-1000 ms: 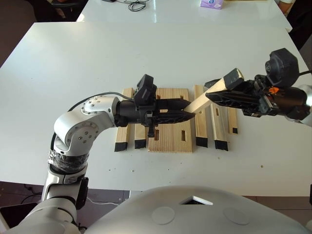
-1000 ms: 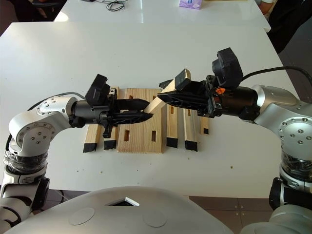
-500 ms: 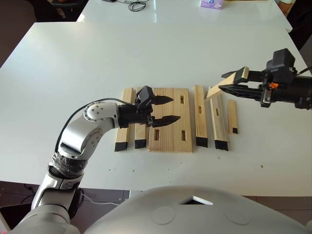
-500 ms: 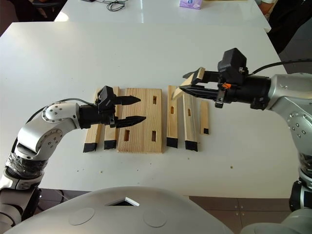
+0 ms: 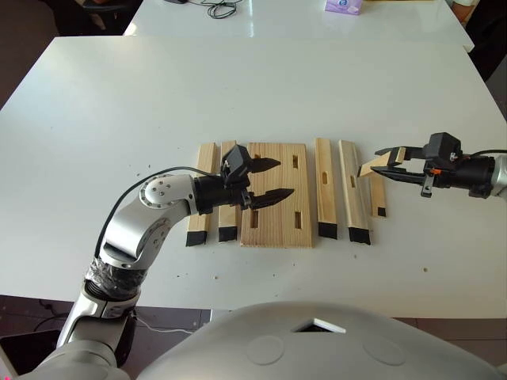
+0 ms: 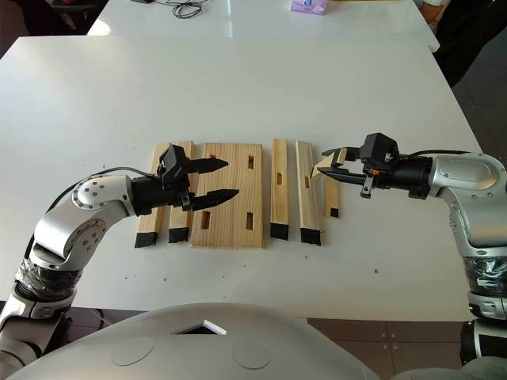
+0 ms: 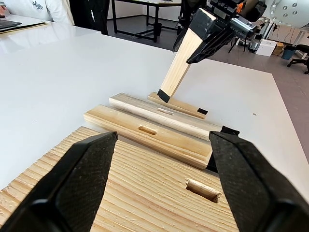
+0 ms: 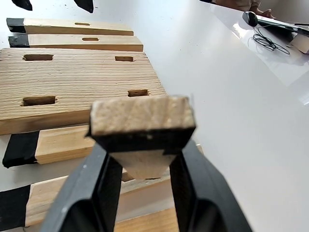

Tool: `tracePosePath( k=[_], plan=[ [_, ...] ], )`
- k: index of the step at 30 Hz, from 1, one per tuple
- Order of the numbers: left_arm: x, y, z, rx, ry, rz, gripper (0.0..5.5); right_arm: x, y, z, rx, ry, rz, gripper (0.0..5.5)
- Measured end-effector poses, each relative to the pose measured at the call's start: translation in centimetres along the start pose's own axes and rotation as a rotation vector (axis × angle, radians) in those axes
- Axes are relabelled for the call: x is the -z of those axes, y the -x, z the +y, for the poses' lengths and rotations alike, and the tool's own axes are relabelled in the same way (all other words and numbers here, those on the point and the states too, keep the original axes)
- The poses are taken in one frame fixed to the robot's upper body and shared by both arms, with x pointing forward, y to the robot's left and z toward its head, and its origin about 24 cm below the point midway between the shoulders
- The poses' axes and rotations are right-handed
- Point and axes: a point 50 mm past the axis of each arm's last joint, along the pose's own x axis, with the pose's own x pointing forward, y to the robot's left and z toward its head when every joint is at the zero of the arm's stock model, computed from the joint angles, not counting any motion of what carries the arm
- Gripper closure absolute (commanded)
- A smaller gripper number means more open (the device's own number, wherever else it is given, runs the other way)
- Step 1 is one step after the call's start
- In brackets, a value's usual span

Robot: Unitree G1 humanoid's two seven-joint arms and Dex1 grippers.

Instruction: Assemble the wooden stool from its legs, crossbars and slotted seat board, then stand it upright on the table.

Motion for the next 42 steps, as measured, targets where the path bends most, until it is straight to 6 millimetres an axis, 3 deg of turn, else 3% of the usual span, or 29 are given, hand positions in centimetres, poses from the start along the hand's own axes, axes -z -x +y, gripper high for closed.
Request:
tracePosePath(
  k=[27, 33, 42],
  plan=[
    [-0.4, -0.1, -0.6, 0.021, 0.009, -0.001, 1.97, 1.2, -0.7, 2.5, -0.049, -0.018, -0.014, 4.19],
    [-0.6, -0.1, -0.9, 0.031, 0.006, -0.001, 1.97, 1.3, -0.5, 3.2, -0.116, -0.097, 0.002, 4.19],
    [-0.6, -0.2, -1.2, 0.045, 0.006, 0.003, 1.97, 1.4, -0.8, 2.1, -0.155, -0.131, 0.022, 4.19]
  ],
)
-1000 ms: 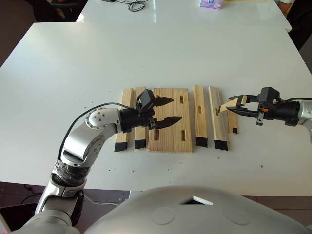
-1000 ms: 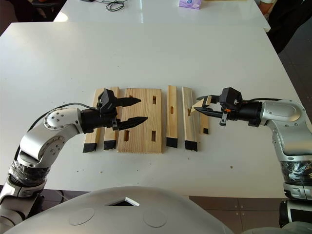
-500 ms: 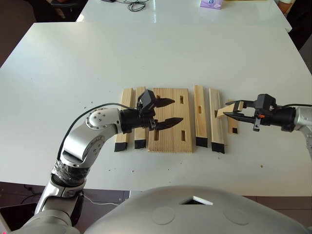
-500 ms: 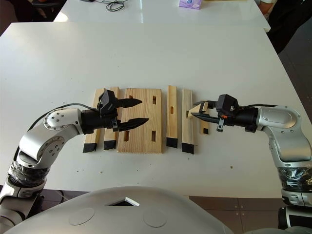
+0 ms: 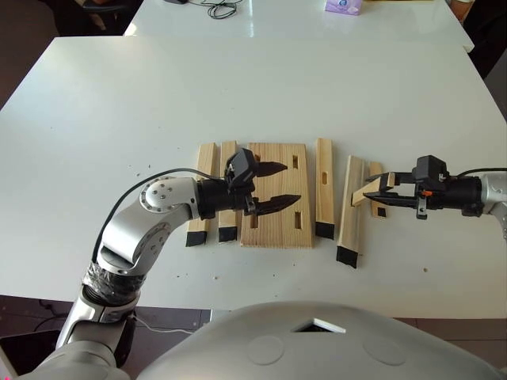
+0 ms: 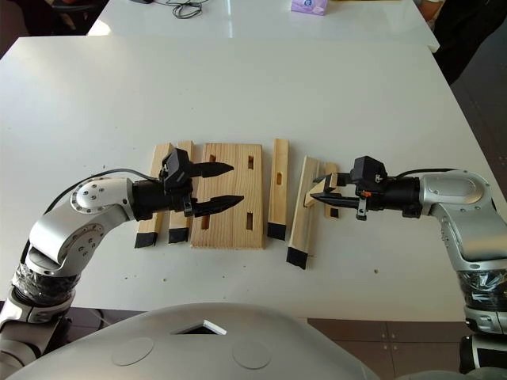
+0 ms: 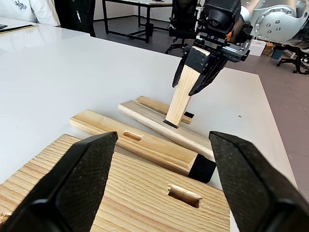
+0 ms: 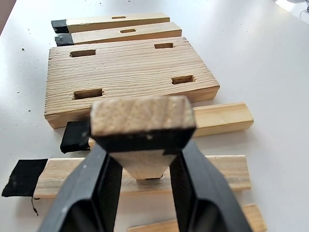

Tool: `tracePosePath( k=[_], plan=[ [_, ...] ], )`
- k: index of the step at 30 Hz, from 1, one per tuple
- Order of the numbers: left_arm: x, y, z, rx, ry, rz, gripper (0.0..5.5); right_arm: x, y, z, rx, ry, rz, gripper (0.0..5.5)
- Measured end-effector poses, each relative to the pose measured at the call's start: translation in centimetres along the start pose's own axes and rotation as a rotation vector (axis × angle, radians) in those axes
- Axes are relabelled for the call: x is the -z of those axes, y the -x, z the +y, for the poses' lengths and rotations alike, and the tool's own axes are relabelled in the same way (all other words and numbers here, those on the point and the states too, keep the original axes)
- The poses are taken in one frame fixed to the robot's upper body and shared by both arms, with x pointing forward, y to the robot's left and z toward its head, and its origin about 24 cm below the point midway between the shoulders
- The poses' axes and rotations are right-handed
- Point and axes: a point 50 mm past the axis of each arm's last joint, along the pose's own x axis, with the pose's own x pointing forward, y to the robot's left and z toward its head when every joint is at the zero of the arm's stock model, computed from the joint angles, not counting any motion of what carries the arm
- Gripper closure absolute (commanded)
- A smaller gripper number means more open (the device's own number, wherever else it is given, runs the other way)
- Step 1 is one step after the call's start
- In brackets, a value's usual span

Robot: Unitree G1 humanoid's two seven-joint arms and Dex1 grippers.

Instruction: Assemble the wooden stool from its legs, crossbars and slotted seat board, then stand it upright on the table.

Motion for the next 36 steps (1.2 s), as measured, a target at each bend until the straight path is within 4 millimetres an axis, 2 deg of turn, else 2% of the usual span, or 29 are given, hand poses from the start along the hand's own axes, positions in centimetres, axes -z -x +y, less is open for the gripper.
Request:
tracePosePath(
  k=[7, 23, 24, 26, 30, 36],
  plan=[
    [0.1, -0.2, -0.2, 0.023, 0.005, 0.008, 1.97, -0.1, -1.2, -1.2, -0.02, 0.008, 0.006, 4.19],
    [0.0, -0.3, -0.2, 0.053, 0.008, 0.011, 1.97, 0.0, -2.2, -1.1, 0.0, -0.011, -0.037, 4.19],
    [0.0, -0.3, -0.2, 0.054, 0.007, 0.011, 1.97, 0.0, -2.3, -1.1, 0.008, -0.017, -0.05, 3.83],
    [-0.1, -0.4, -0.1, 0.055, 0.004, 0.008, 1.97, 0.3, -2.7, -1.1, 0.032, -0.026, -0.053, 3.66],
    [-0.2, -0.5, -0.1, 0.058, 0.001, 0.003, 1.97, 4.9, -4.7, 0.6, 0.067, -0.16, 0.036, 3.01],
    [-0.1, -0.6, 0.0, 0.06, 0.004, 0.007, 1.97, 5.8, -5.3, 0.8, 0.127, -0.066, -0.001, 2.26]
  ],
)
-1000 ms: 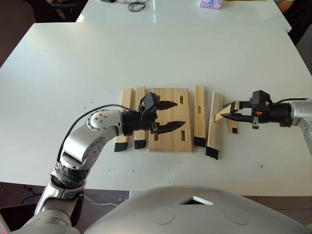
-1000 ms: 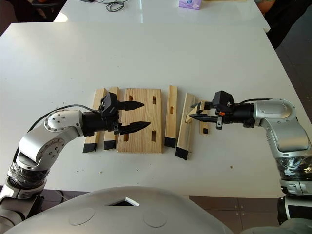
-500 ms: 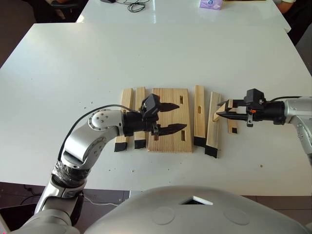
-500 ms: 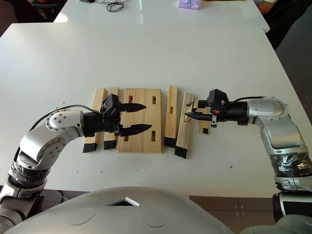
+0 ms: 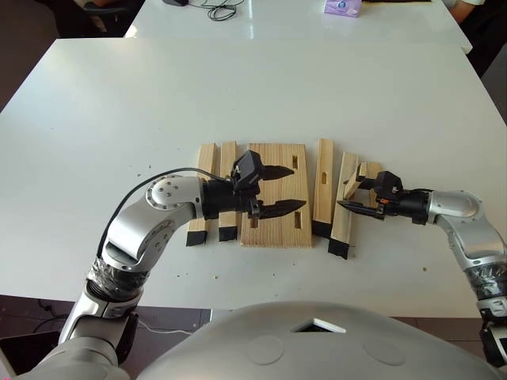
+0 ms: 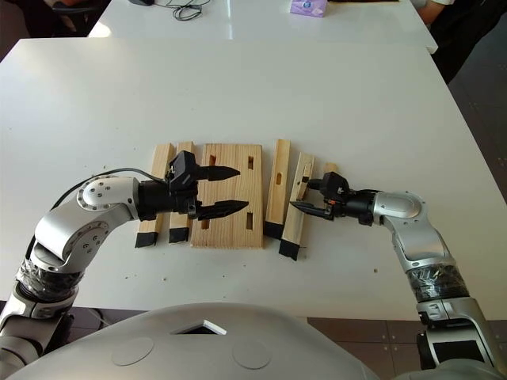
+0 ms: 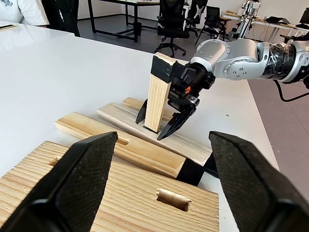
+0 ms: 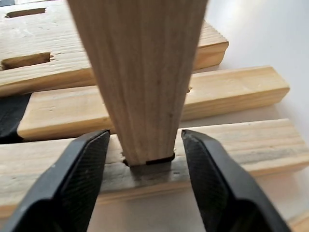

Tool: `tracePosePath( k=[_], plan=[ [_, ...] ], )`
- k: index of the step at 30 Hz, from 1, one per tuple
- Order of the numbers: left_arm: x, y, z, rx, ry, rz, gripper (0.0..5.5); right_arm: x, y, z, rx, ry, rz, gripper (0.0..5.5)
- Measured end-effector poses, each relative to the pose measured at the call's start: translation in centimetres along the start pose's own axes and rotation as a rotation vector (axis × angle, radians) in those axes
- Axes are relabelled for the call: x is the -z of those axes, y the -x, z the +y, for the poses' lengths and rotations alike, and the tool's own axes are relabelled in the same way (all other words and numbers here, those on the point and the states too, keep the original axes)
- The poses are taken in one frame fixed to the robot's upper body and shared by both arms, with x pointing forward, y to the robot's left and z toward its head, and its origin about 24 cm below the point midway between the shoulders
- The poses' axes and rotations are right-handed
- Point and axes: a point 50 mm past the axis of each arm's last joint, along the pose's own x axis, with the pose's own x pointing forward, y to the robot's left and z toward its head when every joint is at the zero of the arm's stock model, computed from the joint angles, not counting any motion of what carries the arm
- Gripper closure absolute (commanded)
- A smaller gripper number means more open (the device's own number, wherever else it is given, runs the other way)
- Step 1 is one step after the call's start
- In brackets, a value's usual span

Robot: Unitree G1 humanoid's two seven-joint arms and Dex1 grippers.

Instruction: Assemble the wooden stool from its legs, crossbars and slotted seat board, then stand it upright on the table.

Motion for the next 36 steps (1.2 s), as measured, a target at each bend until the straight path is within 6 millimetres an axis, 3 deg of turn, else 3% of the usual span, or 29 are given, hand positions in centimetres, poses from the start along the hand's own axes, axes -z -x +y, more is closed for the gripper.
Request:
tracePosePath(
  k=[3, 9, 17, 21, 26, 36],
  plan=[
    [0.1, 0.0, 0.3, -0.011, 0.001, 0.003, 1.97, -0.3, 0.2, -1.0, 0.06, 0.024, -0.002, 1.88],
    [0.1, -0.2, 0.4, -0.038, -0.017, -0.012, 1.97, -1.1, 1.4, -1.4, 0.068, -0.011, 0.014, 1.85],
    [0.1, -0.3, 0.5, -0.071, -0.025, -0.036, 1.97, -5.8, 2.9, -0.7, -0.016, -0.007, -0.112, 1.85],
    [0.1, -0.3, 0.5, -0.074, -0.028, -0.041, 1.97, -7.5, 3.9, -0.8, -0.003, 0.0, -0.156, 2.36],
    [0.3, -0.2, 0.4, -0.075, -0.019, -0.04, 1.97, -8.0, 4.0, -0.6, -0.009, 0.009, -0.148, 3.17],
    [0.5, -0.3, 0.4, -0.072, -0.014, -0.038, 1.97, -10.0, 4.5, -1.3, 0.032, 0.041, -0.202, 3.17]
  ],
)
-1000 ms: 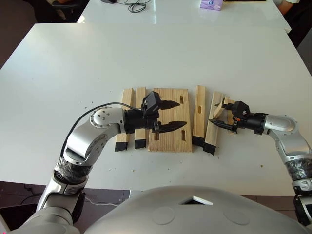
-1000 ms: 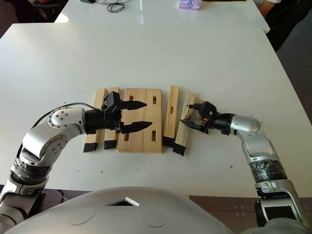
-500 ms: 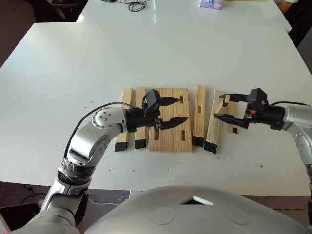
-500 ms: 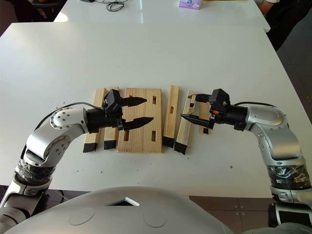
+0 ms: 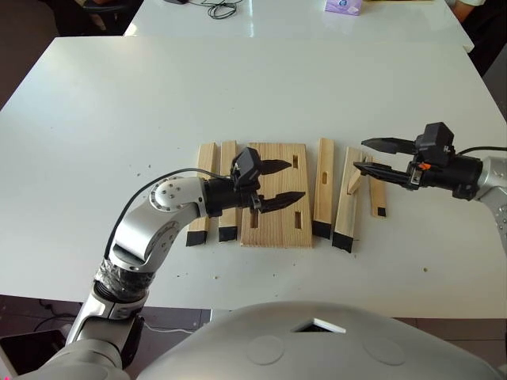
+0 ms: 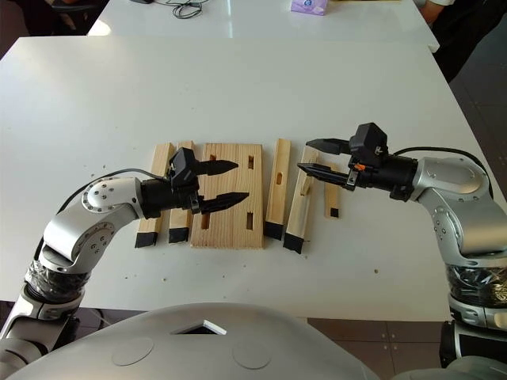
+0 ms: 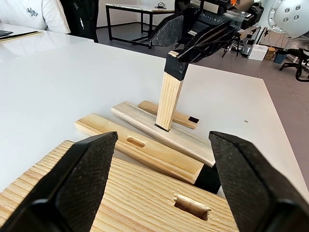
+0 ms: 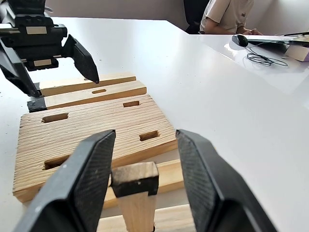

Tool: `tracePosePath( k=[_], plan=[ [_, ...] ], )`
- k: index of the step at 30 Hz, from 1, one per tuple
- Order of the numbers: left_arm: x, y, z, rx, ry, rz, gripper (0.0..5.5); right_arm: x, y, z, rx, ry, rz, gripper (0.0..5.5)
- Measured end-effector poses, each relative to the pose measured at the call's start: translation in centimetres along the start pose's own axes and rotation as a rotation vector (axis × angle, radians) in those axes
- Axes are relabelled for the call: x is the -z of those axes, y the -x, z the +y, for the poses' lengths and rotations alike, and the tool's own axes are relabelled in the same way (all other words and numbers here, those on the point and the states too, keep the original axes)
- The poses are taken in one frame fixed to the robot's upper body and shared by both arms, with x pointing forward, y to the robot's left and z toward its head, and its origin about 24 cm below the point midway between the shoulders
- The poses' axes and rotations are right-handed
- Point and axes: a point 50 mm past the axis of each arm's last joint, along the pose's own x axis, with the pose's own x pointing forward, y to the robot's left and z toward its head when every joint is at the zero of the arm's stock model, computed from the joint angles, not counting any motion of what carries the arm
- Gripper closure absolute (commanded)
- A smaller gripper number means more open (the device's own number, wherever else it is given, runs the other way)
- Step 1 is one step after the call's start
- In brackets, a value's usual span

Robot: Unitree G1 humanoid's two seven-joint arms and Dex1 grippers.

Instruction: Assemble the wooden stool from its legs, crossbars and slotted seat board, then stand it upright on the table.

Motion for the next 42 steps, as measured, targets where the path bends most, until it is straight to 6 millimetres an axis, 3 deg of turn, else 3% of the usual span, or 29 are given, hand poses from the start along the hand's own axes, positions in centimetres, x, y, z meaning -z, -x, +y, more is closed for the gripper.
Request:
tracePosePath(
  k=[6, 8, 16, 23, 29, 33, 34, 36, 40, 42],
  plan=[
    [0.0, 0.0, 0.0, 0.001, 0.001, 0.001, 1.97, -2.1, -0.6, -0.4, 0.012, 0.007, -0.102, 3.17],
    [0.1, -0.1, 0.0, -0.001, 0.0, 0.003, 1.97, -2.7, -1.3, -0.2, 0.011, -0.009, -0.153, 3.47],
    [0.1, -0.2, 0.2, -0.012, 0.001, 0.006, 1.97, -2.7, -3.5, -0.1, 0.024, -0.037, -0.215, 3.47],
    [-0.1, -0.4, 0.4, -0.009, -0.003, -0.005, 1.97, -3.3, -4.1, -0.9, 0.062, -0.017, -0.249, 3.47],
    [-0.1, -0.4, 0.4, -0.009, -0.004, -0.005, 1.97, -6.7, -4.0, -1.5, 0.062, 0.024, -0.363, 3.47],
    [-0.1, -0.4, 0.4, -0.007, -0.004, -0.002, 1.97, -8.2, -4.2, -0.7, 0.029, 0.029, -0.428, 3.47],
    [-0.1, -0.4, 0.4, -0.006, -0.004, -0.001, 1.97, -8.2, -4.3, -0.4, 0.02, 0.03, -0.426, 3.47],
    [-0.1, -0.4, 0.4, -0.005, -0.005, 0.002, 1.97, -6.3, -4.8, 0.2, 0.017, -0.006, -0.371, 3.47],
    [0.0, -0.3, 0.4, -0.004, -0.002, 0.01, 1.97, -0.1, -5.7, 1.8, 0.026, -0.081, -0.204, 3.47],
    [-0.1, -0.3, 0.4, 0.0, -0.002, 0.011, 1.97, 0.5, -5.6, 2.1, 0.029, -0.02, -0.197, 3.47]
  ],
)
